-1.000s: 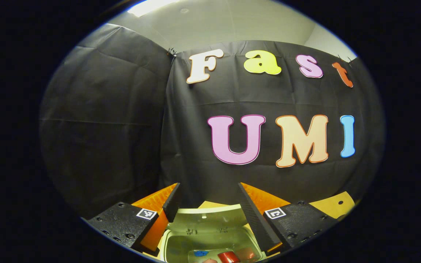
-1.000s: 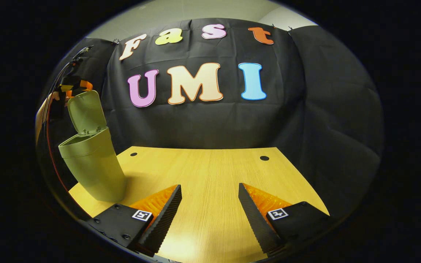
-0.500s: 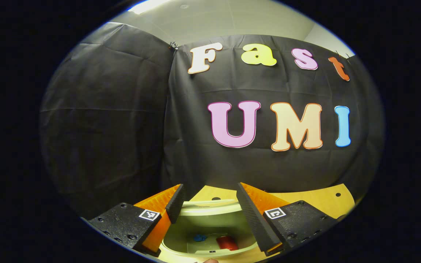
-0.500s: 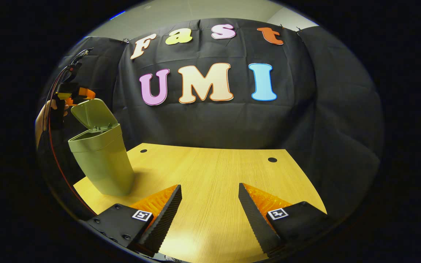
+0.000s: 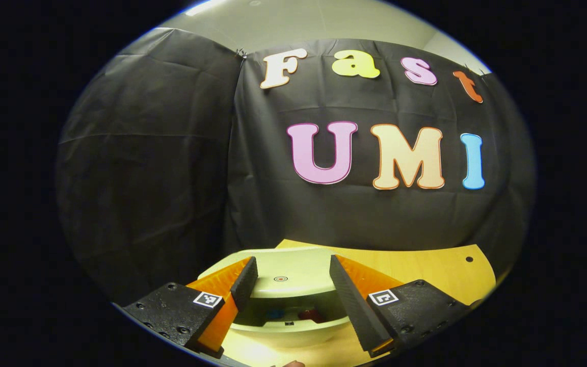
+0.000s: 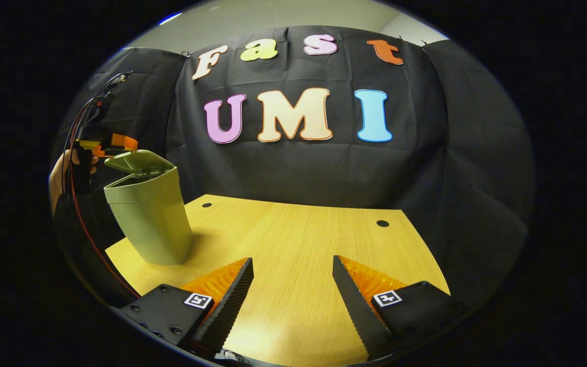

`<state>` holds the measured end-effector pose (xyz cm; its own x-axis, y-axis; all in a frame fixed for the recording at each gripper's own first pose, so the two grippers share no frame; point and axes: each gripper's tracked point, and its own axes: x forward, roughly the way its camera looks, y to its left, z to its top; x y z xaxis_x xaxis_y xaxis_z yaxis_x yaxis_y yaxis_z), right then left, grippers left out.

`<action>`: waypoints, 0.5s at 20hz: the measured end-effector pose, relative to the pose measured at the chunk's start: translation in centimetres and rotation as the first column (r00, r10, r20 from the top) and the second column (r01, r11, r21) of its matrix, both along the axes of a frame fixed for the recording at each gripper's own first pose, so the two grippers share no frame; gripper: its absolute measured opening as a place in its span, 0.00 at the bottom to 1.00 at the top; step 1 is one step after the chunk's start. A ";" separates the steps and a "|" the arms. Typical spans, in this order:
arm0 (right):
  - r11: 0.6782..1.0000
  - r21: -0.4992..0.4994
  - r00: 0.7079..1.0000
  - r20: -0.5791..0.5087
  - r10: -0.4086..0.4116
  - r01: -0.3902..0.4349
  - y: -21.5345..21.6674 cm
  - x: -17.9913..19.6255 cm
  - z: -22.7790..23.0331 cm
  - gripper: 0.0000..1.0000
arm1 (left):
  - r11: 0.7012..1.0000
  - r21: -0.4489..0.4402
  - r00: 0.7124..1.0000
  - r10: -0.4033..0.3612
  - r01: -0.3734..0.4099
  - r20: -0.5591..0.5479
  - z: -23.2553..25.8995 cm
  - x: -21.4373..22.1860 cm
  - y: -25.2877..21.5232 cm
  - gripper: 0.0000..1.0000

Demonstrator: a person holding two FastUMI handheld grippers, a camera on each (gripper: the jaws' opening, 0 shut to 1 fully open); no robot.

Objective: Press the lid of the desktop garbage bin to open it, pick up the crumpled paper on the desktop and throw it into the bin, then pick up the pop can on the desktop and drop it into the bin, and finally close the garbage bin lid.

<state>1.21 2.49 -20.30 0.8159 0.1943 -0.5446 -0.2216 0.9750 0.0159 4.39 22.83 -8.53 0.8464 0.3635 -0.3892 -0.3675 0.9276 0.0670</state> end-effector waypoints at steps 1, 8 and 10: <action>1.000 -0.004 1.000 -0.001 0.003 -0.003 -0.1 -0.1 -0.1 0.99 | 1.000 -0.009 1.000 0.002 -0.002 -0.006 -0.4 -0.3 -0.1 0.92; 1.000 -0.005 1.000 -0.008 0.023 -0.023 0.6 -0.4 -0.3 0.98 | 1.000 -0.025 0.997 -0.014 0.012 -0.079 -3.8 -1.8 -0.7 0.92; 0.999 -0.008 0.999 -0.010 0.034 -0.034 0.8 -0.6 -0.5 0.98 | 1.000 -0.024 0.995 -0.019 0.017 -0.100 -4.8 -2.1 -0.9 0.89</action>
